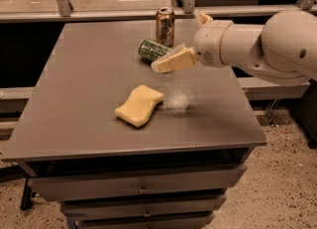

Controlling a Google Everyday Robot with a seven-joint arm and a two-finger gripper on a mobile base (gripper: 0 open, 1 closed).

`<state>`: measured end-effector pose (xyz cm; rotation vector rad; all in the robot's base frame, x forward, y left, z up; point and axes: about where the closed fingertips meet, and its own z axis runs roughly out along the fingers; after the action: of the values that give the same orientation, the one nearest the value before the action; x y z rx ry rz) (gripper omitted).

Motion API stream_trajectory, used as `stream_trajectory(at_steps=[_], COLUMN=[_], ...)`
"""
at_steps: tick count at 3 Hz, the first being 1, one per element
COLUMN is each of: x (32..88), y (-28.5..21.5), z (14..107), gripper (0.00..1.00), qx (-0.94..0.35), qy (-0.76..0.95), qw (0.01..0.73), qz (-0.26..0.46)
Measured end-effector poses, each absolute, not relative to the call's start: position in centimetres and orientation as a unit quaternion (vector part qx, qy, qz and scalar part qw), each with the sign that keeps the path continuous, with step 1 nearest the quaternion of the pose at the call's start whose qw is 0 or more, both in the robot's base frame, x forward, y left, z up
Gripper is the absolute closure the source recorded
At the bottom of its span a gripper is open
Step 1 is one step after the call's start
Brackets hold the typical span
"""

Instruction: Move green can near orange can

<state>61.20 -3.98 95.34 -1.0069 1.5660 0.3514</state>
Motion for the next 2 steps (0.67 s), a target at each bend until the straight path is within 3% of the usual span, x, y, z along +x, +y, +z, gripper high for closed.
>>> stream_trajectory(at_steps=[1,2], x=[59.7,56.8], y=[-3.8,-0.4], z=[95.0,92.3], gripper=[0.0,0.0], qx=[-0.422,-0.413], qy=[0.675,0.675], qw=[0.582,0.571], qz=[0.165,0.219])
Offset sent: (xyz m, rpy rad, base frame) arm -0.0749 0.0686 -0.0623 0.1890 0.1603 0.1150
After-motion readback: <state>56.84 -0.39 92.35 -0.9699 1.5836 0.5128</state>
